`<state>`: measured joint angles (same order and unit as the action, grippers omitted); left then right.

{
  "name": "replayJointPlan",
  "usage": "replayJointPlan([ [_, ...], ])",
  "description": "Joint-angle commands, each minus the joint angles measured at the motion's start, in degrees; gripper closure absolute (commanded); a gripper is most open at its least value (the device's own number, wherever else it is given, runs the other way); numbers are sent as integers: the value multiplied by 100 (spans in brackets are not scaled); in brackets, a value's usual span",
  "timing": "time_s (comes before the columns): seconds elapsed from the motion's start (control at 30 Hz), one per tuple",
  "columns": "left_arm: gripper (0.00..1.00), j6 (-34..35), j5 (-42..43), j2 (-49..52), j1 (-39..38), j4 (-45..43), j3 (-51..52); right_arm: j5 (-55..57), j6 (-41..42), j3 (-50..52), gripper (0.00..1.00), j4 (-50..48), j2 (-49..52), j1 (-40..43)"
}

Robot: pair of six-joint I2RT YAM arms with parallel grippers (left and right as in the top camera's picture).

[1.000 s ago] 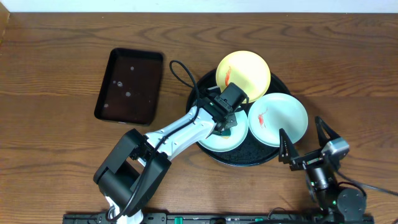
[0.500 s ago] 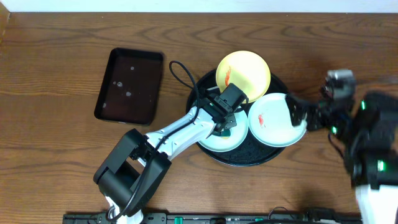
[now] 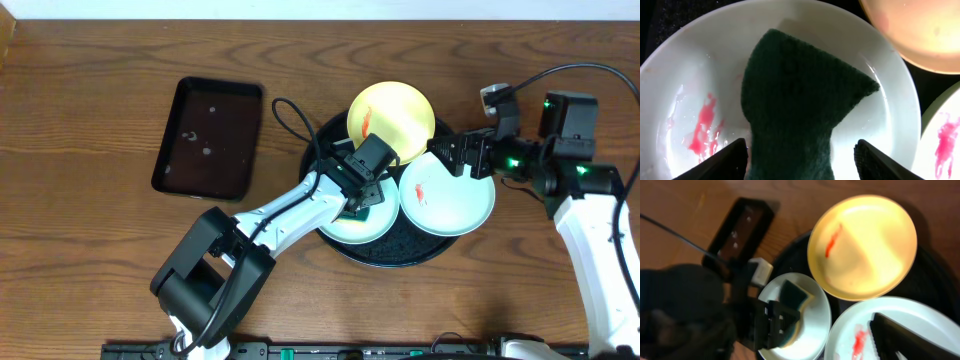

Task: Clean dirty plates on tray and stack at the side
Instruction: 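Reach the right gripper to the right pale green plate's rim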

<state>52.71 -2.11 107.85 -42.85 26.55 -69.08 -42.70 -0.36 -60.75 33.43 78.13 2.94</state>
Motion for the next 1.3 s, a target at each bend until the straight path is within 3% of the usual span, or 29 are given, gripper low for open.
replayJointPlan([
  [0.0, 31, -9, -92, 11, 13, -9, 42, 87, 17, -122, 25, 15, 249, 33],
  [0.17, 57, -9, -96, 11, 13, -9, 42, 87, 9, -122, 53, -70, 501, -20],
  [0.3, 73, -9, -98, 11, 13, -7, 42, 221, 9, -122, 55, -186, 599, -245],
  [0.67, 81, -9, -98, 11, 13, -4, 42, 2094, 177, -122, 56, -553, 1471, -1414],
  [0.8, 81, -9, -98, 11, 13, -2, 42, 2120, 203, -122, 58, -800, 1856, -1589],
  [0.93, 81, -9, -98, 11, 13, -7, 42, 2124, 197, -122, 68, -907, 2166, -1733],
  [1.27, 81, -9, -122, 11, 13, -9, 42, 2149, -59, -122, 70, -918, 2588, -1989],
])
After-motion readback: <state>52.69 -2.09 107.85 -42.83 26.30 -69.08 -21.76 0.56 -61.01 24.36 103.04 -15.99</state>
